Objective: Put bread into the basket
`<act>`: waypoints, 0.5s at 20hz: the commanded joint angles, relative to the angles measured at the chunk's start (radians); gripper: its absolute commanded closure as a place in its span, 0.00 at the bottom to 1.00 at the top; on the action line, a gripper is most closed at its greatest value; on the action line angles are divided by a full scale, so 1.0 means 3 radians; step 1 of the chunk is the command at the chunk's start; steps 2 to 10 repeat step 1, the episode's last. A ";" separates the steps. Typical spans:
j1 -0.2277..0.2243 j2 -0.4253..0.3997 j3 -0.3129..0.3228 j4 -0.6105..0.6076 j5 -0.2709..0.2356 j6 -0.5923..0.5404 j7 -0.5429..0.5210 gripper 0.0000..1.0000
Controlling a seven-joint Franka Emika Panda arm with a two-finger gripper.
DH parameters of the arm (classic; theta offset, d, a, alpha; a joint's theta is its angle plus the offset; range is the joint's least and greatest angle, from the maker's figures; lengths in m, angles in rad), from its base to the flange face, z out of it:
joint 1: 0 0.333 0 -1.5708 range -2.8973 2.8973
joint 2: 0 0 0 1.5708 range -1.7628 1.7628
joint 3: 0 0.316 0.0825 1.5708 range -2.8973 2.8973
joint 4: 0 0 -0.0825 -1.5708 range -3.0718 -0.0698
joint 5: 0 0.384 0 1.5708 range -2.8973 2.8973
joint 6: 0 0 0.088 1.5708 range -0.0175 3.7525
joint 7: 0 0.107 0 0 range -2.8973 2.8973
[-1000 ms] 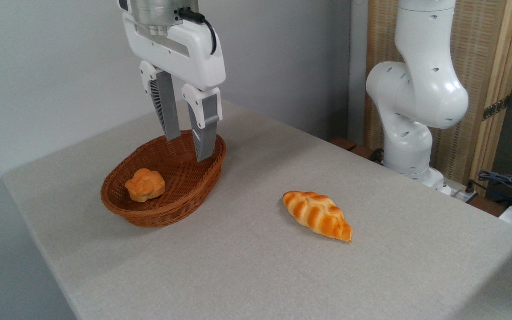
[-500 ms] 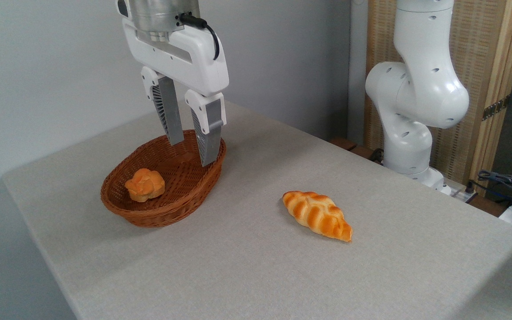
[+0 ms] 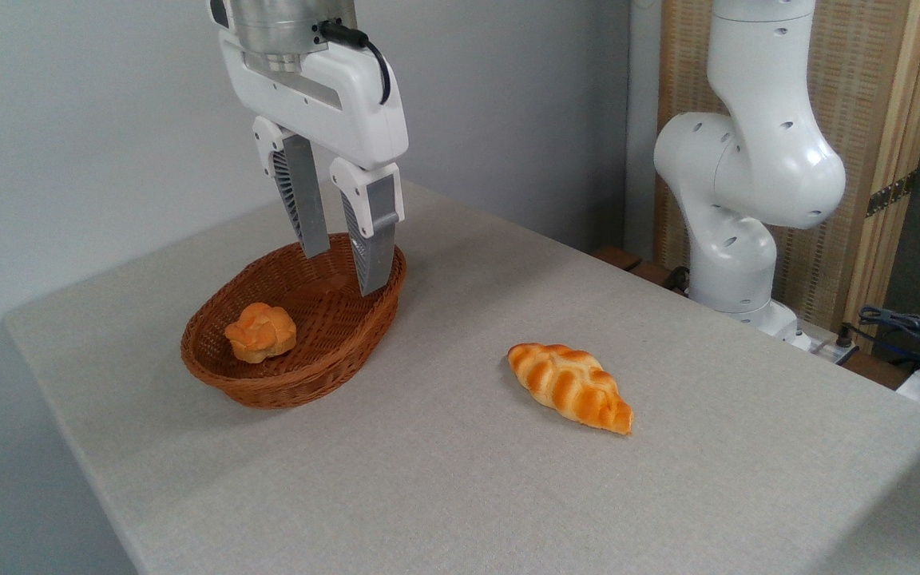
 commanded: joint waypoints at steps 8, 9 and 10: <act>0.0077 0.0010 -0.0065 0.0044 0.0035 -0.0106 0.0042 0.00; 0.0077 0.0010 -0.0065 0.0044 0.0035 -0.0106 0.0042 0.00; 0.0077 0.0010 -0.0065 0.0044 0.0035 -0.0106 0.0042 0.00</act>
